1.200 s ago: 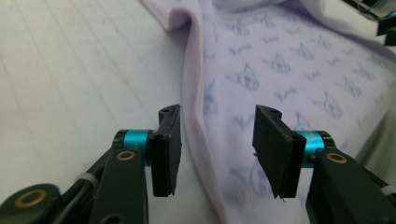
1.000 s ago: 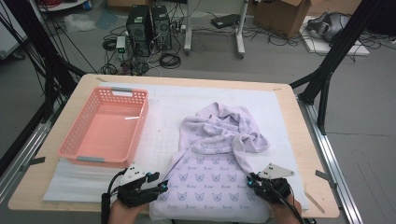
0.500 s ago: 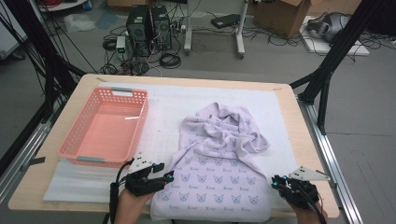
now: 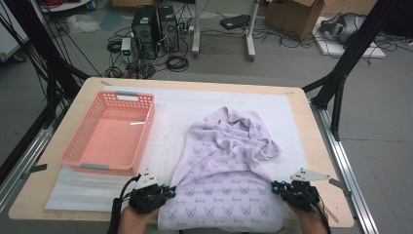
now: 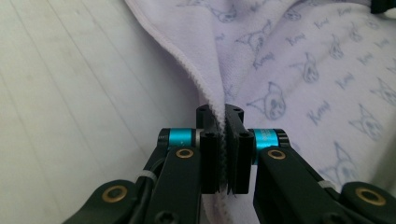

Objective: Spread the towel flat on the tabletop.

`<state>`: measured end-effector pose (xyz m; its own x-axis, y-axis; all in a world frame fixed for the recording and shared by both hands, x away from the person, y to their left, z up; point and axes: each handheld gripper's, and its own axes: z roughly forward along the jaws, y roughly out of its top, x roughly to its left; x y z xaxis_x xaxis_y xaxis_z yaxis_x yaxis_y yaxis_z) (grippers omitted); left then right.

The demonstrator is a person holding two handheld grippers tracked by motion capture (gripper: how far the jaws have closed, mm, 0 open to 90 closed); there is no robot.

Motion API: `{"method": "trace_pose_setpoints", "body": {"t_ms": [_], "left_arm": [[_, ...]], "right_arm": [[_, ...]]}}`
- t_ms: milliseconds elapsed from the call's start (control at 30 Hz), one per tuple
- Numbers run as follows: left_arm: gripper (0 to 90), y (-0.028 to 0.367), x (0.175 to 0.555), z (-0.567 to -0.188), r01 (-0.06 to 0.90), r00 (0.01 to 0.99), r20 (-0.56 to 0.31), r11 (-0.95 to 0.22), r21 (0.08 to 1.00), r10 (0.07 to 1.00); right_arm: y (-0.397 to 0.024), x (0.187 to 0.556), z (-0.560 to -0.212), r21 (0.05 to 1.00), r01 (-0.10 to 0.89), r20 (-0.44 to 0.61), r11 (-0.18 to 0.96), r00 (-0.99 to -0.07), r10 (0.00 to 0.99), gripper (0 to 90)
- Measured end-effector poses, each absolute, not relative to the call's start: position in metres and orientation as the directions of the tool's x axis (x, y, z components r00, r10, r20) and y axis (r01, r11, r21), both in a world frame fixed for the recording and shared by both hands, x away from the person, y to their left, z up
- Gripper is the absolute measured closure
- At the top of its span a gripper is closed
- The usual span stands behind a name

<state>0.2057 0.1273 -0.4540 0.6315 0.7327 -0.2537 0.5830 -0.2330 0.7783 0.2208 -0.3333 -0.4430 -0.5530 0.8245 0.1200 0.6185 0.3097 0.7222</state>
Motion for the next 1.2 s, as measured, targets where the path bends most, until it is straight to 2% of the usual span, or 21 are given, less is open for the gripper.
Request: {"method": "trace_pose_setpoints", "body": {"t_ms": [133, 300, 333, 500, 567, 667, 700, 833, 1033, 1100, 1200], "left_arm": [[81.4, 0.131, 0.198, -0.453, 0.596, 0.642, -0.293, -0.22, 0.772, 0.708], [56.4, 0.128, 0.201, -0.446, 0.548, 0.61, -0.275, -0.145, 0.824, 0.743], [54.0, 0.128, 0.203, -0.444, 0.538, 0.605, -0.278, -0.125, 0.834, 0.746], [49.7, 0.122, 0.225, -0.444, 0.549, 0.598, -0.279, -0.131, 0.825, 0.751], [49.6, 0.114, 0.234, -0.448, 0.563, 0.602, -0.274, -0.155, 0.812, 0.75], [51.0, 0.101, 0.239, -0.453, 0.57, 0.61, -0.238, -0.209, 0.795, 0.755], [54.8, 0.098, 0.238, -0.453, 0.563, 0.603, -0.218, -0.216, 0.797, 0.768], [86.3, 0.093, 0.232, -0.452, 0.545, 0.616, -0.154, -0.278, 0.791, 0.772], [88.0, 0.109, 0.203, -0.449, 0.559, 0.638, -0.171, -0.299, 0.774, 0.751], [87.9, 0.116, 0.192, -0.45, 0.552, 0.646, -0.17, -0.302, 0.778, 0.744], [87.6, 0.12, 0.187, -0.451, 0.545, 0.653, -0.175, -0.297, 0.784, 0.737]], "right_arm": [[-0.348, 0.2, -0.444, 0.699, 0.651, 0.173, 0.296, -0.555, 0.813, 85.9], [-0.361, 0.181, -0.44, 0.68, 0.668, 0.158, 0.303, -0.536, 0.829, 85.4], [-0.361, 0.179, -0.439, 0.678, 0.665, 0.138, 0.313, -0.534, 0.834, 84.1], [-0.352, 0.183, -0.432, 0.733, 0.608, 0.087, 0.307, -0.53, 0.843, 62.4], [-0.342, 0.189, -0.43, 0.751, 0.576, 0.062, 0.322, -0.547, 0.835, 59.9], [-0.322, 0.205, -0.431, 0.751, 0.56, 0.048, 0.349, -0.574, 0.818, 57.7], [-0.316, 0.21, -0.433, 0.747, 0.561, 0.049, 0.357, -0.581, 0.812, 58.2], [-0.301, 0.228, -0.443, 0.719, 0.579, 0.037, 0.385, -0.585, 0.811, 65.3], [-0.313, 0.228, -0.442, 0.734, 0.59, 0.058, 0.337, -0.549, 0.834, 63.6], [-0.318, 0.226, -0.442, 0.741, 0.589, 0.063, 0.321, -0.537, 0.841, 65.6], [-0.319, 0.224, -0.443, 0.725, 0.596, 0.064, 0.344, -0.555, 0.829, 82.0]]}}
